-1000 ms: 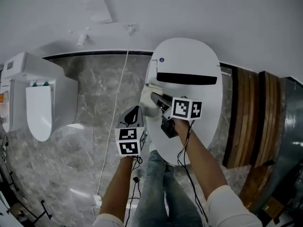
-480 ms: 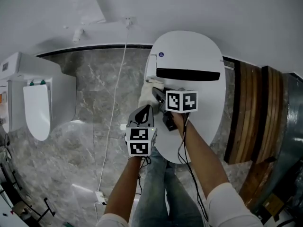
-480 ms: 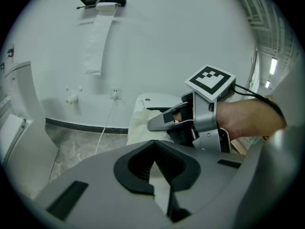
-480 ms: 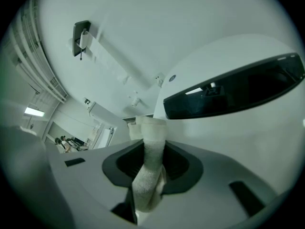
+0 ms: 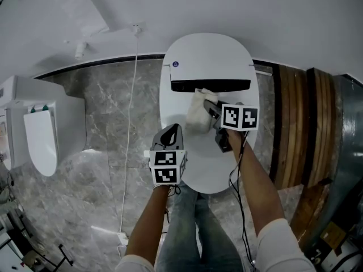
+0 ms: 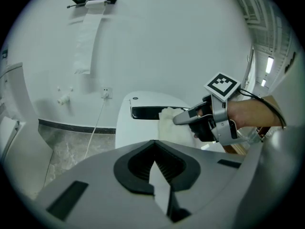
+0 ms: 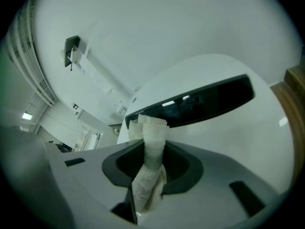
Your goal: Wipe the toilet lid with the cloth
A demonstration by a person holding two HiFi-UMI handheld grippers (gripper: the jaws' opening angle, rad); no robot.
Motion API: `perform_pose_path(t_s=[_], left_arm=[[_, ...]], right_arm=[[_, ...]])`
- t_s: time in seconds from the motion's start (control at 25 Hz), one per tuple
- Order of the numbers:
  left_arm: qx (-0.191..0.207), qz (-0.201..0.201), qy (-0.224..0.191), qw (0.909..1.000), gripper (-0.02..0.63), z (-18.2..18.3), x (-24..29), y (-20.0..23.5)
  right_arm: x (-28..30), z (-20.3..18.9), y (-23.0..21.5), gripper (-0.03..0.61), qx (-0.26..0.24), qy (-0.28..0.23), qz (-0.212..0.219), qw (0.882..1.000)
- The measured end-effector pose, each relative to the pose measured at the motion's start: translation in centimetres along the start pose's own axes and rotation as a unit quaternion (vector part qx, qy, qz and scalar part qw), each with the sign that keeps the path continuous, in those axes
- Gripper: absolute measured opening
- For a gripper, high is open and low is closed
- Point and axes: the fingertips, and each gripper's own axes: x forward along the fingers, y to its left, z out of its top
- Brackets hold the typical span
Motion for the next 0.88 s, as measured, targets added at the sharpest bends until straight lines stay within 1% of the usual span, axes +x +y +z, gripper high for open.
perform_pose_path(t_s=[0.16, 0.24, 0.32, 0.44, 0.48, 0.56, 0.64, 0.68, 0.72, 0.76, 0.84, 0.88], left_arm=[[0.007, -0.007, 0.003, 0.9999, 0.014, -0.2, 0.2, -0.9], [0.012, -0.008, 0.004, 0.9999, 0.014, -0.2, 0.1, -1.1], [0.018, -0.008, 0.006, 0.9998, 0.014, -0.3, 0.0, -1.0], [0.026, -0.008, 0.006, 0.9996, 0.014, -0.3, 0.0, -0.7], [0.026, -0.007, 0.005, 0.9996, 0.014, -0.3, -0.1, -0.5], [0.024, -0.003, 0.004, 0.9997, 0.014, -0.3, -0.5, -0.1], [0.018, 0.003, 0.005, 0.9998, 0.014, -0.6, -0.9, 0.2], [0.015, 0.005, 0.006, 0.9999, 0.014, -0.8, -1.1, 0.3], [0.012, 0.006, 0.007, 0.9999, 0.014, -1.0, -1.3, 0.4], [0.010, 0.007, 0.006, 0.9999, 0.014, -1.1, -1.5, 0.6], [0.010, 0.011, 0.005, 0.9999, 0.014, -1.5, -2.0, 0.9], [0.010, 0.014, 0.006, 0.9998, 0.014, -1.7, -2.3, 1.2]], right_arm=[[-4.1, 0.9, -5.9, 0.100, -0.001, -0.007, -0.051, 0.999], [-6.5, 1.2, -9.2, 0.100, 0.008, -0.013, -0.083, 0.996], [-8.9, 1.4, -12.6, 0.100, 0.014, -0.018, -0.125, 0.992], [-11.8, 1.4, -16.8, 0.100, 0.004, -0.016, -0.196, 0.980], [-12.4, 1.4, -17.7, 0.100, 0.005, -0.016, -0.211, 0.977], [-12.9, 1.4, -18.2, 0.100, 0.014, -0.020, -0.225, 0.974], [-13.0, 1.6, -17.3, 0.100, 0.011, -0.027, -0.235, 0.972], [-12.8, 1.7, -16.0, 0.099, -0.003, -0.030, -0.234, 0.972], [-12.3, 1.7, -14.2, 0.098, -0.023, -0.030, -0.224, 0.974], [-11.5, 1.5, -11.9, 0.098, -0.047, -0.026, -0.204, 0.977], [-9.0, 0.6, -6.2, 0.098, -0.084, -0.012, -0.139, 0.987], [-7.5, -0.2, -3.1, 0.098, -0.090, -0.005, -0.098, 0.991]])
